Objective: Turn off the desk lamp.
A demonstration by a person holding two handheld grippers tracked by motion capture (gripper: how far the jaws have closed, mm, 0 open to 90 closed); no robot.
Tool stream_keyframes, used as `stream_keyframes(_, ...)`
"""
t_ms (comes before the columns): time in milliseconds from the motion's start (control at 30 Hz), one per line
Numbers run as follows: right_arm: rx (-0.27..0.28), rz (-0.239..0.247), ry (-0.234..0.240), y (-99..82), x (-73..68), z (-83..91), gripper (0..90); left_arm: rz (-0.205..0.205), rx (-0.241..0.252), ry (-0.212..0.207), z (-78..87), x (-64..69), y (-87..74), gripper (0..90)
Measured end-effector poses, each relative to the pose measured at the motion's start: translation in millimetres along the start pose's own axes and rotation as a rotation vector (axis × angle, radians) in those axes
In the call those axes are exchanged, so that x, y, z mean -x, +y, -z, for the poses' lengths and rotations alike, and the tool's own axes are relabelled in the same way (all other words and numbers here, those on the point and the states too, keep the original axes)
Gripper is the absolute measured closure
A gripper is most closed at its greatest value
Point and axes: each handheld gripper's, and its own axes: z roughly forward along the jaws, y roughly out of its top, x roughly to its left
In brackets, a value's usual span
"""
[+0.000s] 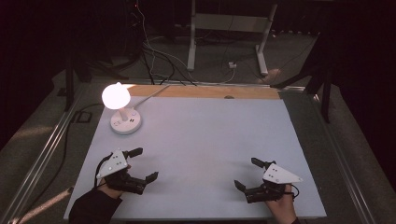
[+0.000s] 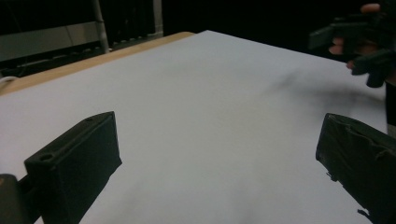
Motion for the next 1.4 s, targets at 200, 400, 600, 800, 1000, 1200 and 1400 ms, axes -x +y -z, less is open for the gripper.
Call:
stream_keyframes(200, 0.000, 0.001, 0.001, -0.1, 0.5, 0.0, 0.0, 0.003, 0.006, 0.054, -3.6, -13.1, 9.1, 0.4)
stream_keyframes(400, 0.000, -0.005, 0.005, -0.3, 0.4, -0.3, 0.0, 0.012, 0.006, 0.096, -9.7, -26.7, 15.1, 0.4)
stream_keyframes(600, 0.000, -0.008, 0.011, -0.4, 0.4, -0.7, 0.0, 0.043, -0.003, 0.124, -14.6, -40.6, 15.0, 0.4)
stream_keyframes(800, 0.000, -0.009, 0.012, -0.6, 0.6, -0.7, 0.0, 0.075, -0.016, 0.176, -17.6, -58.6, 14.1, 0.4)
stream_keyframes(1000, -0.001, -0.008, 0.013, -0.6, 0.6, -1.3, 0.0, 0.101, -0.008, 0.236, -18.1, -77.0, 15.8, 0.4)
stream_keyframes(1200, -0.003, -0.012, 0.011, -0.9, 0.8, -1.6, 0.0, 0.126, -0.010, 0.289, -18.8, -94.9, 12.5, 0.5)
stream_keyframes(1400, -0.005, -0.011, 0.012, -1.2, 0.9, -2.1, 0.0, 0.173, -0.016, 0.312, -22.0, -106.4, 8.9, 0.5)
